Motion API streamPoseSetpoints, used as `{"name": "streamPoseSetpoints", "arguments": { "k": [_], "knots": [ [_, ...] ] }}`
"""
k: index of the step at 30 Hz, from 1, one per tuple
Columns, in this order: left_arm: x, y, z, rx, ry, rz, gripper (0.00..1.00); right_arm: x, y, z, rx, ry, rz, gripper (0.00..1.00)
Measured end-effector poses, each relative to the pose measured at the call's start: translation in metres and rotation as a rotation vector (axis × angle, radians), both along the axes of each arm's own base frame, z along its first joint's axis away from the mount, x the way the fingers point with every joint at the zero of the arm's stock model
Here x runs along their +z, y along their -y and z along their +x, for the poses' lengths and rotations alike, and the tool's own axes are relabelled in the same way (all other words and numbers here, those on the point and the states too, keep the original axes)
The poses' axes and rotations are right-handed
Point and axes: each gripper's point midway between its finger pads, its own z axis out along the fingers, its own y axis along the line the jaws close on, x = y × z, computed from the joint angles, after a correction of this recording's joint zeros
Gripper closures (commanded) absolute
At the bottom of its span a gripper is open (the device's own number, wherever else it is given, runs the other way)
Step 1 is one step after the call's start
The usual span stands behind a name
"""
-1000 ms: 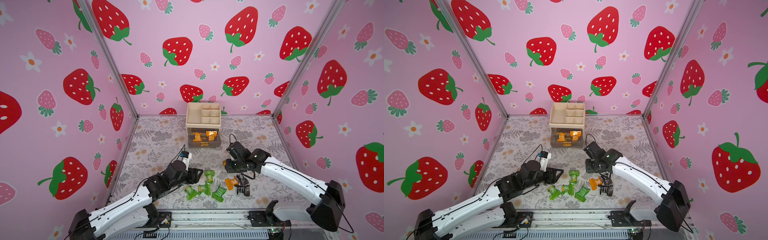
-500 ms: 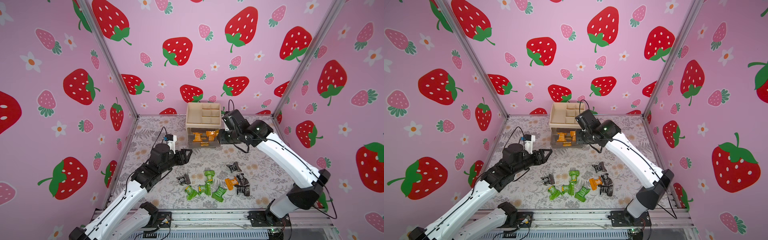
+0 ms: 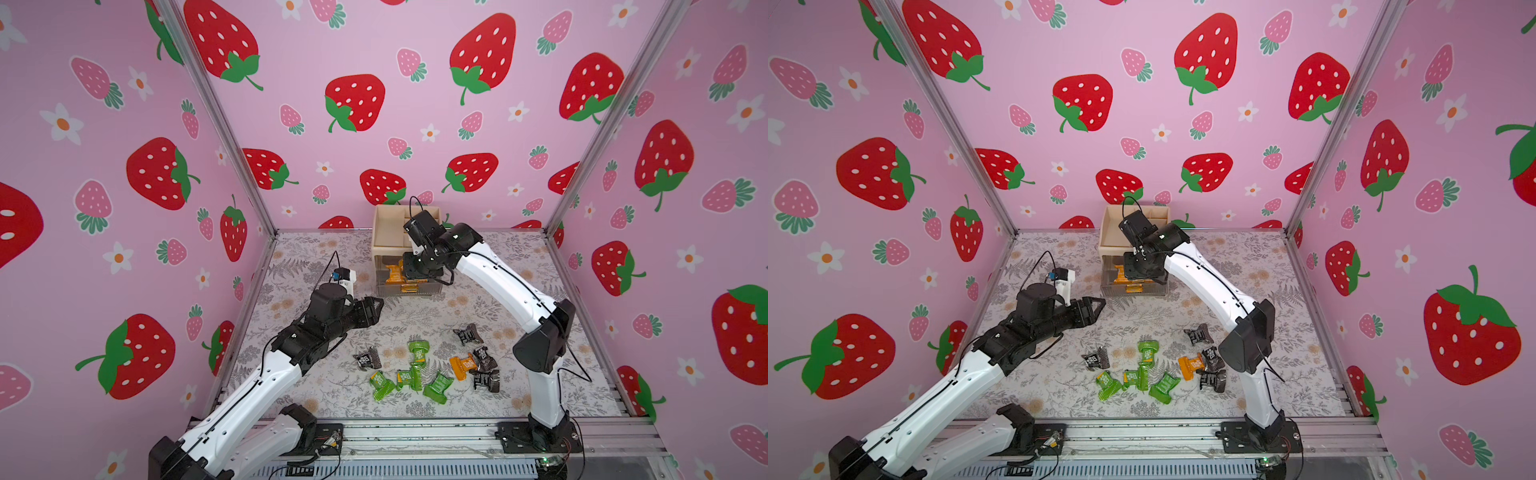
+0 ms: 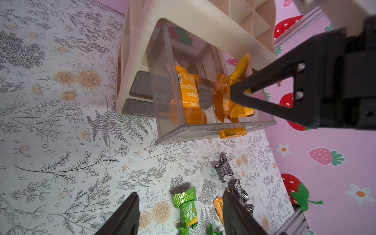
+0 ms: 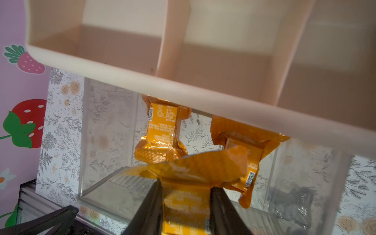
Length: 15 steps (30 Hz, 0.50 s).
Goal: Place the cookies into the drawer by color
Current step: Place the cookie in the drawer.
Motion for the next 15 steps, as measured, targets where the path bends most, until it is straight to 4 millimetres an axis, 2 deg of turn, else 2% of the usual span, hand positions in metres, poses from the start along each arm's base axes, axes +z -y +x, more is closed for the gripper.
{"name": "streamPoseSetpoints", "arguments": {
  "k": [8, 15],
  "knots": [
    [-0.005, 0.004, 0.007, -0.003, 0.0, 0.007, 0.32, -0.005, -0.003, 0.002, -0.006, -0.023, -0.006, 0.62],
    [-0.002, 0.005, 0.009, -0.004, 0.014, 0.005, 0.31, -0.031, -0.005, 0.008, -0.024, -0.077, -0.046, 0.62]
  ]
}}
